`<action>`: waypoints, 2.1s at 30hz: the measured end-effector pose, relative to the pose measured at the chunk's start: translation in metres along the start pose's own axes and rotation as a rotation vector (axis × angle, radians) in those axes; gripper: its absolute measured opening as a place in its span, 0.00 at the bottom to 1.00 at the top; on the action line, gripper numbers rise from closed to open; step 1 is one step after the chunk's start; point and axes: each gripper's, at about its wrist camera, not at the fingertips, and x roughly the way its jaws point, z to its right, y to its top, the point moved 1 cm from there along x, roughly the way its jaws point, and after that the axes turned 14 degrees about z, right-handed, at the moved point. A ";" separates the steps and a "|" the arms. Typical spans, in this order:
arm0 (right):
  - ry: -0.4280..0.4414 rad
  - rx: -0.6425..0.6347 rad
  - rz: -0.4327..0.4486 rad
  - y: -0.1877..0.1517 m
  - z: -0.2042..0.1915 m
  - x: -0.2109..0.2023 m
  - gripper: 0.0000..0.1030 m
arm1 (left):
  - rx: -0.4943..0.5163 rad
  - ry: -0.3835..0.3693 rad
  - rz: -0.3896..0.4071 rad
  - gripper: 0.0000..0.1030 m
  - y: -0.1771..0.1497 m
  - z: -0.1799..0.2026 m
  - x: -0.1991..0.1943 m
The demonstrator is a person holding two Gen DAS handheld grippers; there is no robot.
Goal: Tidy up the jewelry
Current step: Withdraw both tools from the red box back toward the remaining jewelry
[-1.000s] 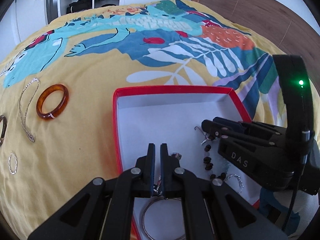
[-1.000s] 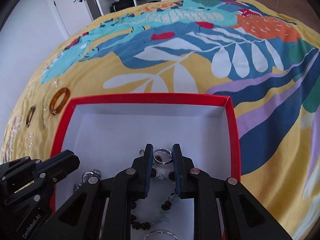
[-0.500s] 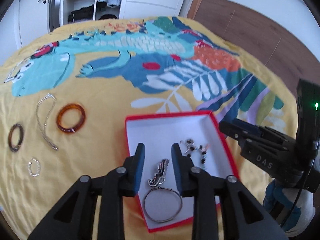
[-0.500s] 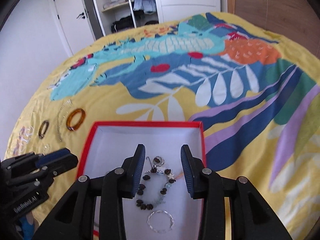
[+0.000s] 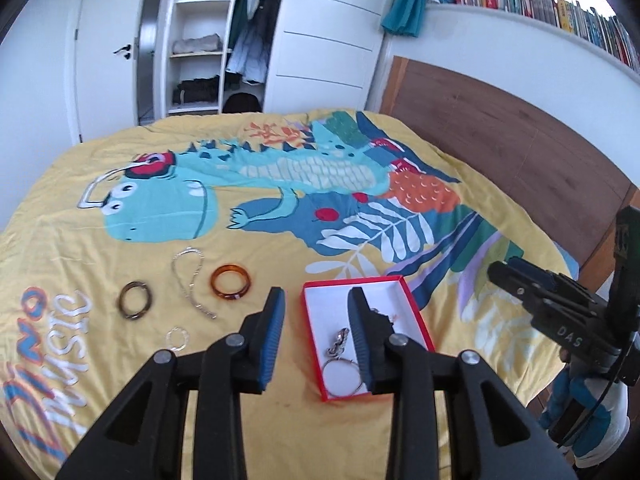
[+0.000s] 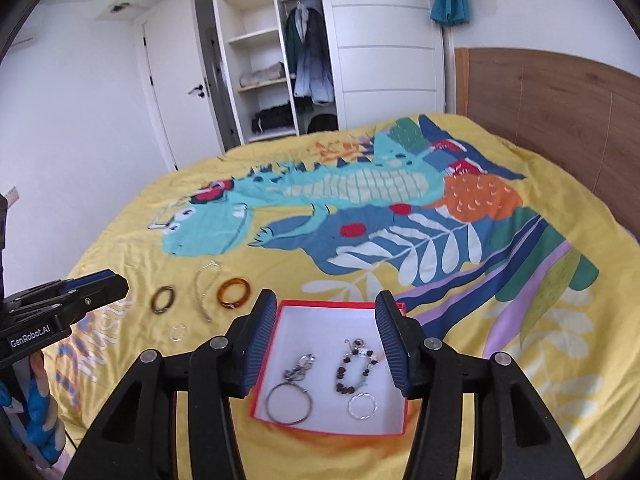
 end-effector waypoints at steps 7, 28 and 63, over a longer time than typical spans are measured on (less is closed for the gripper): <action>0.050 0.016 0.057 -0.003 -0.035 -0.060 0.51 | 0.030 0.112 0.091 0.34 -0.011 -0.015 -0.089; 0.147 -0.036 0.112 -0.028 -0.113 -0.139 0.54 | 0.074 0.347 0.270 0.39 -0.049 -0.036 -0.207; 0.197 -0.039 -0.108 -0.085 -0.152 -0.026 0.57 | -0.023 0.447 0.100 0.49 -0.088 -0.119 -0.125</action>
